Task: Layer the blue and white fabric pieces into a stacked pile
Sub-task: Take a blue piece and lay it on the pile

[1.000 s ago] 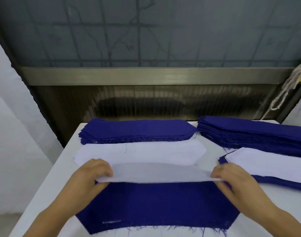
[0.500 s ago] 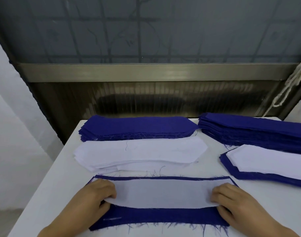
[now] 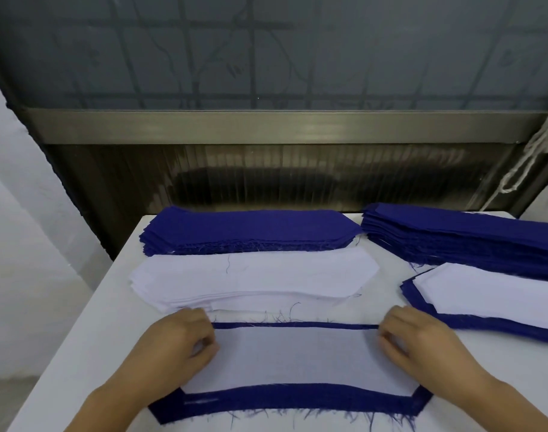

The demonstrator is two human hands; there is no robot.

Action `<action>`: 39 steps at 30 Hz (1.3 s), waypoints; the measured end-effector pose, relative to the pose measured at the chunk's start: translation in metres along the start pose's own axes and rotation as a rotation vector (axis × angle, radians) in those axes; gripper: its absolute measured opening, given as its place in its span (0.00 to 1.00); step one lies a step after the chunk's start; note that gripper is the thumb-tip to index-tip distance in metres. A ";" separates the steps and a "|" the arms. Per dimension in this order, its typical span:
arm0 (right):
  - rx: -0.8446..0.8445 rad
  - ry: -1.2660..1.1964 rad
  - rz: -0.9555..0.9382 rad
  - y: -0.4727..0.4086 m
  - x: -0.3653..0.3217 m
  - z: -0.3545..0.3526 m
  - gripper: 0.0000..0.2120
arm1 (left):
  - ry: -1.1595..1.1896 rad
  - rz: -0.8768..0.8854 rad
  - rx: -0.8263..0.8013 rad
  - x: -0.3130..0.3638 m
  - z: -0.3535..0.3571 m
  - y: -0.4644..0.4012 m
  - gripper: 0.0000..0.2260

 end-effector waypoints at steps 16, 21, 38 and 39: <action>-0.161 -0.343 0.140 -0.130 0.019 0.043 0.08 | 0.212 -0.049 -0.017 0.047 0.029 -0.145 0.10; -0.195 -0.430 0.221 -0.139 0.023 0.045 0.10 | 0.217 -0.090 -0.060 0.048 0.029 -0.151 0.11; -0.148 -0.326 0.183 -0.136 -0.001 0.036 0.07 | 0.313 -0.294 -0.182 0.045 0.026 -0.164 0.06; -0.142 -0.345 0.195 -0.137 -0.002 0.035 0.08 | 0.350 -0.307 -0.186 0.044 0.026 -0.164 0.06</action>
Point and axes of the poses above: each hand's wrist, its own y-axis away from the middle knuckle, its own z-axis out of the palm, x = y × z, the point moved 5 cm from there along -y, towards the middle knuckle, and after that the axes turned 8 degrees about -y, right-handed, at the moved point
